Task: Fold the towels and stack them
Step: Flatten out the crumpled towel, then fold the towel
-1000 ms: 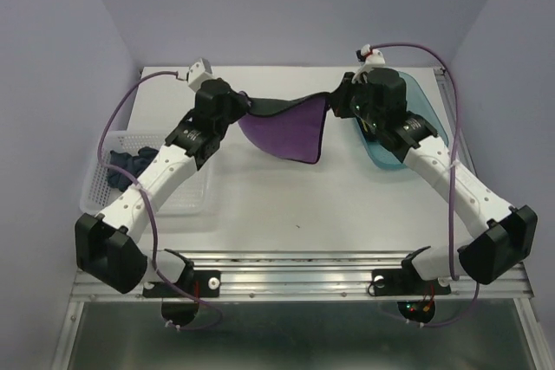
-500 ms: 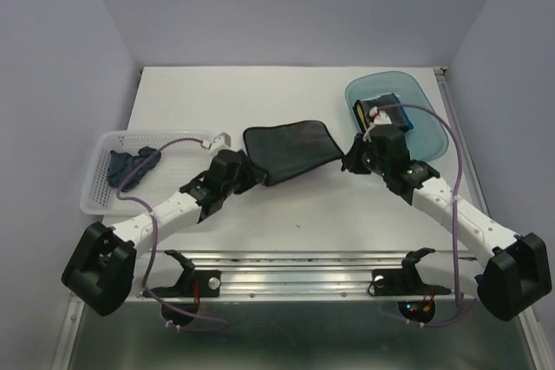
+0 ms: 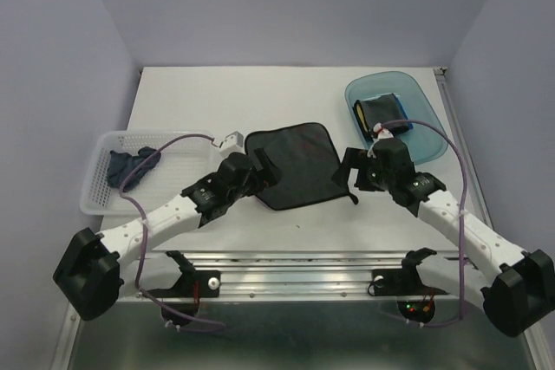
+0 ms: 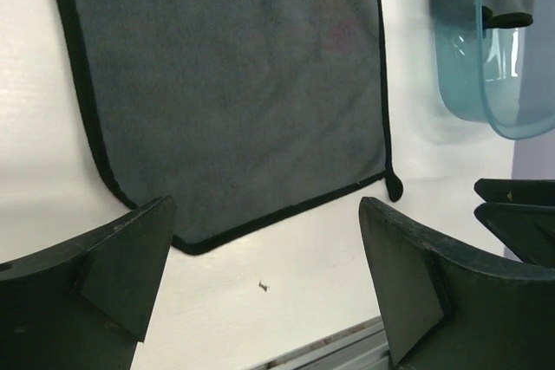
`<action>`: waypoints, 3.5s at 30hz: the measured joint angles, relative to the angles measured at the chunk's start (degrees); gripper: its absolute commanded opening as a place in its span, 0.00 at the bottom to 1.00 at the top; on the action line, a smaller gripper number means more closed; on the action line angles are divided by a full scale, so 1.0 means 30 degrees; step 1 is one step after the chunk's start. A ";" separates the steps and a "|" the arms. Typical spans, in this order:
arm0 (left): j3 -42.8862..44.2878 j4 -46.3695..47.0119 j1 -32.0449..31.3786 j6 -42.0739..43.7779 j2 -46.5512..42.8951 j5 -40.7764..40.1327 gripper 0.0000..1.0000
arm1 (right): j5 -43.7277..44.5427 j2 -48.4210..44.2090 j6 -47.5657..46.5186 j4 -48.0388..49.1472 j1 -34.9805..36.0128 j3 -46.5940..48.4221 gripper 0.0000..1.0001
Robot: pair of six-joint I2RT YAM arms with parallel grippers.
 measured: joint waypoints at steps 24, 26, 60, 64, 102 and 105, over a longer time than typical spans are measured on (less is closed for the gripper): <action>0.0051 0.2222 -0.1333 0.1756 0.6601 0.3067 0.99 | -0.1945 0.8349 0.1122 0.5792 -0.0015 -0.0750 1.00; -0.0444 0.2346 -0.1610 0.1494 0.6054 0.3235 0.99 | -0.2317 0.7133 0.1450 0.5807 -0.0015 -0.1836 1.00; 1.2611 -0.2186 0.3818 1.4622 1.4797 0.0627 0.82 | -0.2608 0.5377 -0.1479 0.1632 -0.0007 0.2113 1.00; 1.3464 -0.2805 0.4226 1.4775 1.6211 0.0692 0.75 | -0.2688 0.5712 -0.1727 0.1552 -0.0007 0.2120 1.00; 1.3063 -0.1814 0.5042 1.4353 1.7486 0.2477 0.00 | 0.1428 1.0207 -0.2725 -0.0153 -0.0007 0.7730 1.00; 1.2845 -0.1668 0.5042 1.4324 1.7347 0.2375 0.00 | 0.2346 1.2116 -0.3905 -0.0379 -0.0015 1.0404 1.00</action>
